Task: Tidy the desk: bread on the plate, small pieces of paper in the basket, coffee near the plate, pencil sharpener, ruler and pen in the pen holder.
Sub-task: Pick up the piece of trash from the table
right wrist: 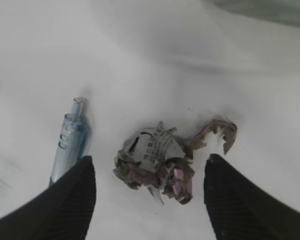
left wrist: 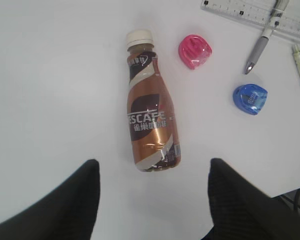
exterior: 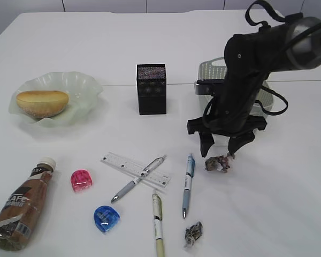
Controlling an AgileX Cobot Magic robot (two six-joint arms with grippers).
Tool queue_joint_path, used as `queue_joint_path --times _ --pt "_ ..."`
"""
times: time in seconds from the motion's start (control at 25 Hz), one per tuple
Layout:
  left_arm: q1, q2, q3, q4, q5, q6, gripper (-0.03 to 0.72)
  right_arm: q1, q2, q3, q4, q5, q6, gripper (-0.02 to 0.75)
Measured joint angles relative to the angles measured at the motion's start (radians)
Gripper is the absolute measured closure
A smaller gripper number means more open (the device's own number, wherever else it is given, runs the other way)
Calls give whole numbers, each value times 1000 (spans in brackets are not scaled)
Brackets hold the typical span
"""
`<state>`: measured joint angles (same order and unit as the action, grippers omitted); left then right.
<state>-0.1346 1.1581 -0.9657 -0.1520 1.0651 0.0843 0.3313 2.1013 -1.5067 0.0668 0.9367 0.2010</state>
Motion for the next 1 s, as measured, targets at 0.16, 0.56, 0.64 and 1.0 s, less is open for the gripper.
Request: queue_joint_path --times 0.16,0.56,0.64,1.0 --pt "0 0 0 0 -14 0 192 0 33 -34 -2 32 10 245" --pt "0 0 0 0 -22 0 191 0 88 -38 -2 83 14 255" --pt "0 0 0 0 -27 0 192 0 92 -38 -2 85 14 302" --pt "0 0 0 0 -36 -1 191 0 92 -38 -2 89 0 555"
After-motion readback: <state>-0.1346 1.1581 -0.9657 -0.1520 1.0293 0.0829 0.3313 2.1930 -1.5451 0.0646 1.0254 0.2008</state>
